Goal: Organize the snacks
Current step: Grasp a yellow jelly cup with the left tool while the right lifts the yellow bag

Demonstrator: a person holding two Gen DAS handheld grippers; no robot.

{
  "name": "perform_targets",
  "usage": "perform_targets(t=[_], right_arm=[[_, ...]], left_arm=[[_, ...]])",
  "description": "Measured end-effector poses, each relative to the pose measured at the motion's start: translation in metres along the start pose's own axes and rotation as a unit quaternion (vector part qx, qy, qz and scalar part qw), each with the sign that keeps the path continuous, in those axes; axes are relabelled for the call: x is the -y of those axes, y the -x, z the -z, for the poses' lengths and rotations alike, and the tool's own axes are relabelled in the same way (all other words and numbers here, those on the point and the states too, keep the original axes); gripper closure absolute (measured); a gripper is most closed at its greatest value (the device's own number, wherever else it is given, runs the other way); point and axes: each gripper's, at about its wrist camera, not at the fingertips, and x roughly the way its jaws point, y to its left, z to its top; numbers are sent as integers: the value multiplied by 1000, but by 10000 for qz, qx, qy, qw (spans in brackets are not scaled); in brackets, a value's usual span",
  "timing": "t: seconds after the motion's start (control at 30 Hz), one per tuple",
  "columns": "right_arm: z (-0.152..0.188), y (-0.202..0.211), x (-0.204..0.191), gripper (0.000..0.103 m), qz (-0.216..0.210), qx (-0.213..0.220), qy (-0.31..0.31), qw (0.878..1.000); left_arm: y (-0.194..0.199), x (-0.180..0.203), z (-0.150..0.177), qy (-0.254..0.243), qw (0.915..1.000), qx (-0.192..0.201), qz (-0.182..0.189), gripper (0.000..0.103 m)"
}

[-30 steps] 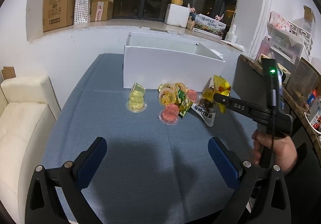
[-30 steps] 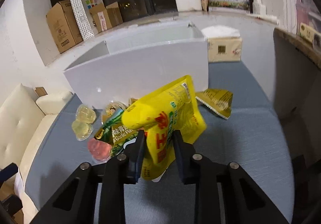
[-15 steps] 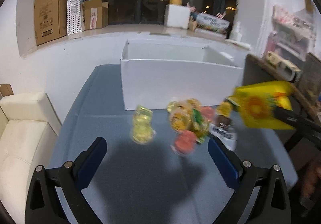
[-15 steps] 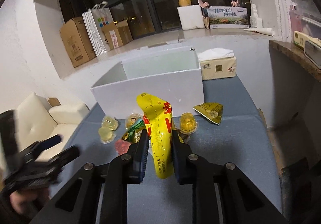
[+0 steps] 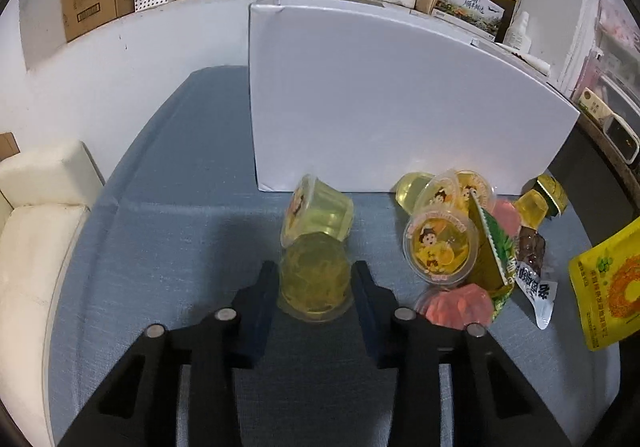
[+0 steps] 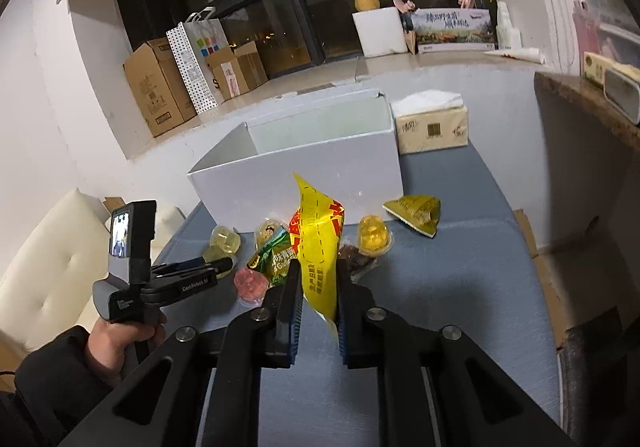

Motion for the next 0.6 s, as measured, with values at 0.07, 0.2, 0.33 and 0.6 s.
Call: perform_targets(t=[0.07,0.2,0.33,0.6], right_arm=[[-1,3,0,88,-16,45,13,10000],[-4,9,-4,88,-31,130,65,9999],[-5,11,-8,88,-104,146,68,9998],[-10,19,-15,88,-267,265,45,9993]], left_arm=[[1,1,1,-43,10000,37,61,62],[14,4,3,-87,9996,193,177,64],[33,9,4,-197,9989,333,270,72],[80,9,11,-253,9962,647,523,73]])
